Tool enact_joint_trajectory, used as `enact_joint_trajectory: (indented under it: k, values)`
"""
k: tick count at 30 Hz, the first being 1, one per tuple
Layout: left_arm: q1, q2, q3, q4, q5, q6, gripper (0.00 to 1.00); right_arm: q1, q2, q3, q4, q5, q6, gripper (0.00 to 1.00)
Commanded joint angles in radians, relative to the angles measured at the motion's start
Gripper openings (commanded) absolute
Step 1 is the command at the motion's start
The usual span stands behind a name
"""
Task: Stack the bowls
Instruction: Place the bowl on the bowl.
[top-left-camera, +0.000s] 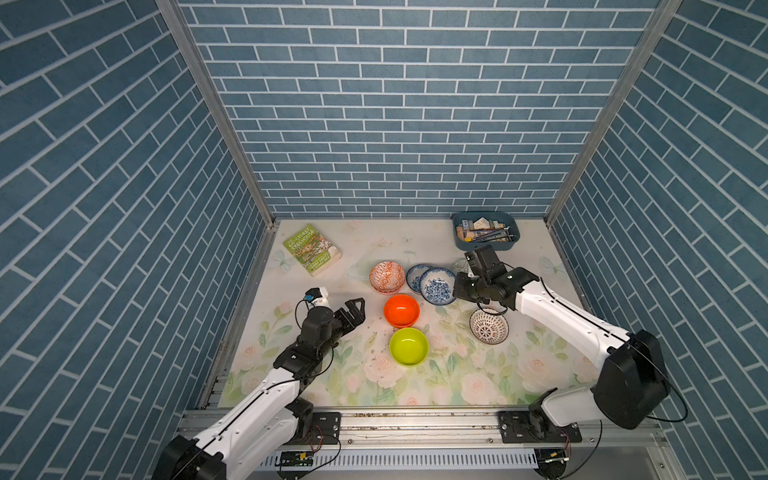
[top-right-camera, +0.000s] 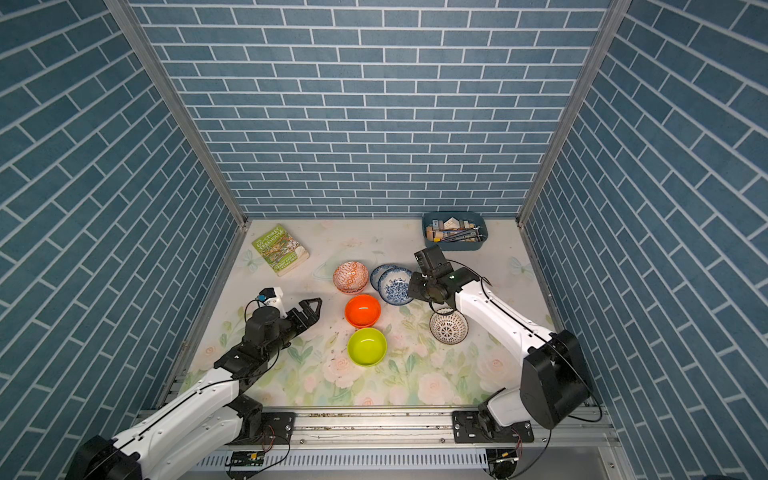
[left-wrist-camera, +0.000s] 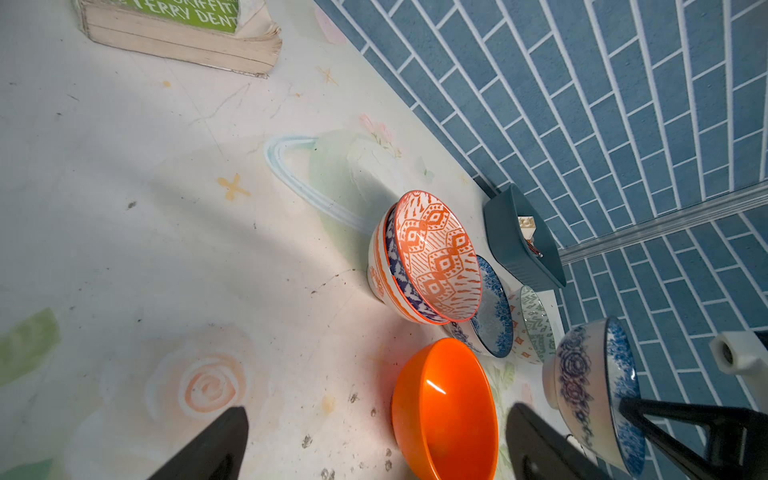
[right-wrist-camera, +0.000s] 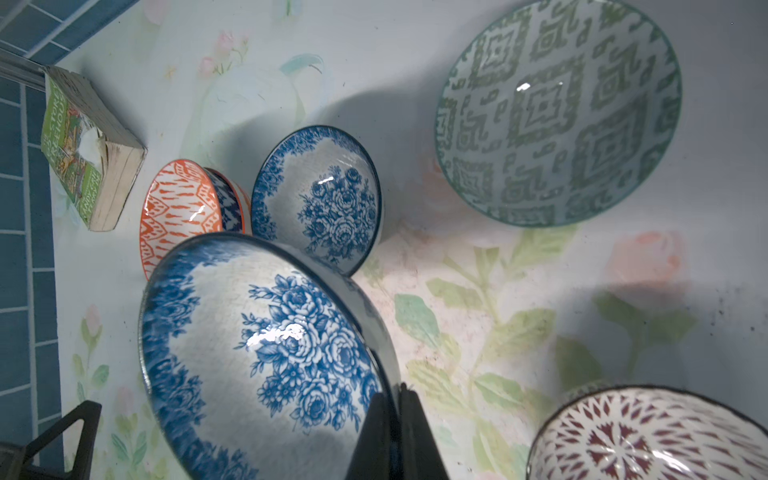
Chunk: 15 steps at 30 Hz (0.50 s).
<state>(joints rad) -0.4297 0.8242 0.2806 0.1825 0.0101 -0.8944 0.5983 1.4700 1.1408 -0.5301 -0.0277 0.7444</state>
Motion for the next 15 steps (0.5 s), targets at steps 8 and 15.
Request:
enact_joint_trajectory:
  k: [8, 15]
  values:
    - [-0.001, 0.011, -0.002, 0.057, -0.005, 0.015, 1.00, -0.015, 0.179, 0.180, 0.094, -0.041, -0.071, 0.00]
    - [0.000, 0.006, -0.007, 0.066, -0.004, 0.018, 1.00, -0.015, 0.252, 0.193, 0.132, -0.041, -0.076, 0.00]
